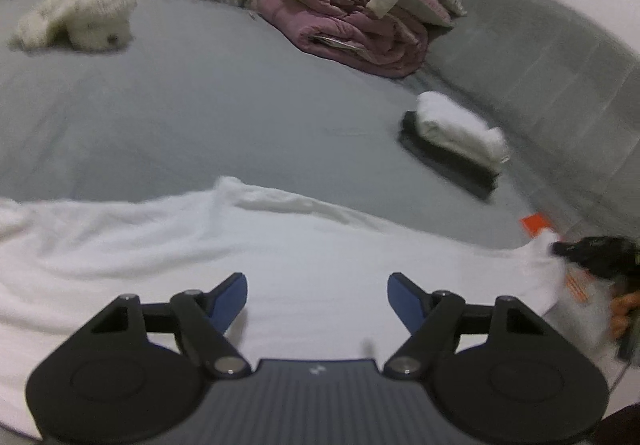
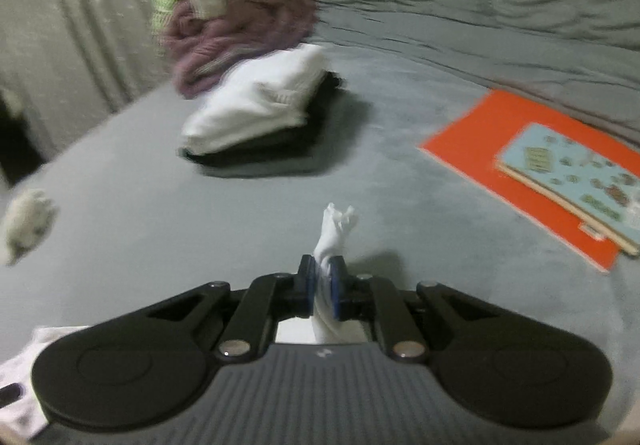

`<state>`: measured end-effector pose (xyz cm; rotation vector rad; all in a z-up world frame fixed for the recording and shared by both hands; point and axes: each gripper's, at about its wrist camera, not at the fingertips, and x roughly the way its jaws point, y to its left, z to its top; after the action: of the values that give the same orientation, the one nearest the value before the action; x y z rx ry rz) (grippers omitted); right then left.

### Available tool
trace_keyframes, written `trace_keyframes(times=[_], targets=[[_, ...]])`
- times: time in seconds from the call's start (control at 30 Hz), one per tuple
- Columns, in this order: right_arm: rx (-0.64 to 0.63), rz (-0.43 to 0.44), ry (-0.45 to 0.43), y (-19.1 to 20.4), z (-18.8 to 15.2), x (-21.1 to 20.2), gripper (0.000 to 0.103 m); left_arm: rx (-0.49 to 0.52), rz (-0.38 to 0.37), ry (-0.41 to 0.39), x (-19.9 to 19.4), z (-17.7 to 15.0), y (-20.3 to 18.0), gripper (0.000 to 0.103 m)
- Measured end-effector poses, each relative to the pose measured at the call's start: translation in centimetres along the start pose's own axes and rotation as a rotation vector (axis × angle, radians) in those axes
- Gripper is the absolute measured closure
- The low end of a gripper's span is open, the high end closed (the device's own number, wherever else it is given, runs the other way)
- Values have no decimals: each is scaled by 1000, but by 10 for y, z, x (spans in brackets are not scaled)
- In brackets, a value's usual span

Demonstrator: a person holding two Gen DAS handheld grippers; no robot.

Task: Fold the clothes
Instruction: 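Grasp the white garment corner with the right gripper and lift it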

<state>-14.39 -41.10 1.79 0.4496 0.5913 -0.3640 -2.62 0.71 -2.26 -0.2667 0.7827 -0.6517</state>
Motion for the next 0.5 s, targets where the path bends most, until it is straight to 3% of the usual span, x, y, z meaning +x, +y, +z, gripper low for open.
trace_keyframes(times=[0.23,0.5], targets=[[-19,173,62,55,-3,3,94,-190,-247,73,19,-2,5,25],[-67,365,222,128,-31,20,93,-416,-417,112,46,-9,11,25]])
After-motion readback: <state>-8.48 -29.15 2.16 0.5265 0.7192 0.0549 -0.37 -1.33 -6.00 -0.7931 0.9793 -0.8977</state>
